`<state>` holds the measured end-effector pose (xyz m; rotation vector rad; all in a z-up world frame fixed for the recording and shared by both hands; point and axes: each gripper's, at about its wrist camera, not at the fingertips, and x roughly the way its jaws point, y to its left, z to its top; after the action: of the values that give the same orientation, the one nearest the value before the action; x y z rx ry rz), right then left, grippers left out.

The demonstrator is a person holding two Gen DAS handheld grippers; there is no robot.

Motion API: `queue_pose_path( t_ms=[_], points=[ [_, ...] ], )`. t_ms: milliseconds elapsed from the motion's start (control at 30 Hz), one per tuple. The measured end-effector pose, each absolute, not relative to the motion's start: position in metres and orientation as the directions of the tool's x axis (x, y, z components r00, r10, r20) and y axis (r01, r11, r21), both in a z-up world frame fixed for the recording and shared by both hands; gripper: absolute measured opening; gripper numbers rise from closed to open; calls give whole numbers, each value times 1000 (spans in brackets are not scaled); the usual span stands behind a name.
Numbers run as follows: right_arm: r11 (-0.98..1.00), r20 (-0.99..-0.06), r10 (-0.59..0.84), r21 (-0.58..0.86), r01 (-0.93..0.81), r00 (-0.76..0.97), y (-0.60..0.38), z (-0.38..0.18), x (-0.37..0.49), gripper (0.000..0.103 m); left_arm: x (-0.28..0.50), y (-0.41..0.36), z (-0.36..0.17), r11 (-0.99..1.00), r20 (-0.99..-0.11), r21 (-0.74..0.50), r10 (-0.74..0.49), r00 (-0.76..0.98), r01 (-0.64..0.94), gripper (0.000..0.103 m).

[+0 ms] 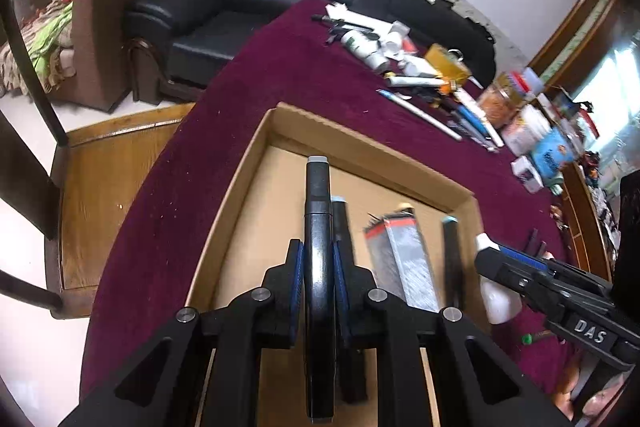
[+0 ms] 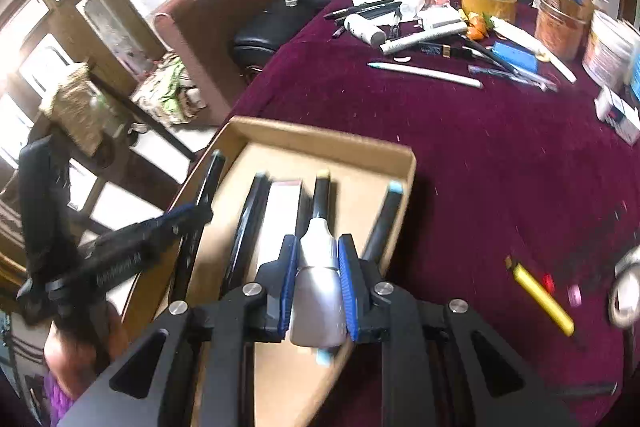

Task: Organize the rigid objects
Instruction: 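Place the marker and the white bottle into the cardboard tray, opening both tools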

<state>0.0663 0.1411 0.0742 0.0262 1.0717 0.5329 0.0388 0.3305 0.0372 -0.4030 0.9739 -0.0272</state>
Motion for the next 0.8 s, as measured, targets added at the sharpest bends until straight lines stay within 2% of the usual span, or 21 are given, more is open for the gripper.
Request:
queue_pose_path(
  t_ms=[233, 567, 667, 767, 800],
  points=[
    [898, -866, 370, 239, -370, 338, 163, 44, 91, 20, 49, 330, 24, 928, -815, -337, -203, 542, -159, 15],
    [910, -873, 342, 216, -353, 348, 160, 36, 97, 20, 50, 333, 25, 922, -809, -343, -195, 554, -177, 17],
    [911, -873, 342, 218, -350, 347, 160, 36, 96, 20, 49, 333, 27, 912, -798, -374, -223, 559, -170, 27],
    [913, -873, 338, 214, -347, 351, 160, 36, 97, 20, 46, 327, 35, 917, -788, -371, -226, 572, -149, 46],
    [914, -873, 337, 212, -347, 352, 160, 36, 97, 20, 44, 325, 38, 921, -788, -361, -217, 576, -147, 62]
  ],
)
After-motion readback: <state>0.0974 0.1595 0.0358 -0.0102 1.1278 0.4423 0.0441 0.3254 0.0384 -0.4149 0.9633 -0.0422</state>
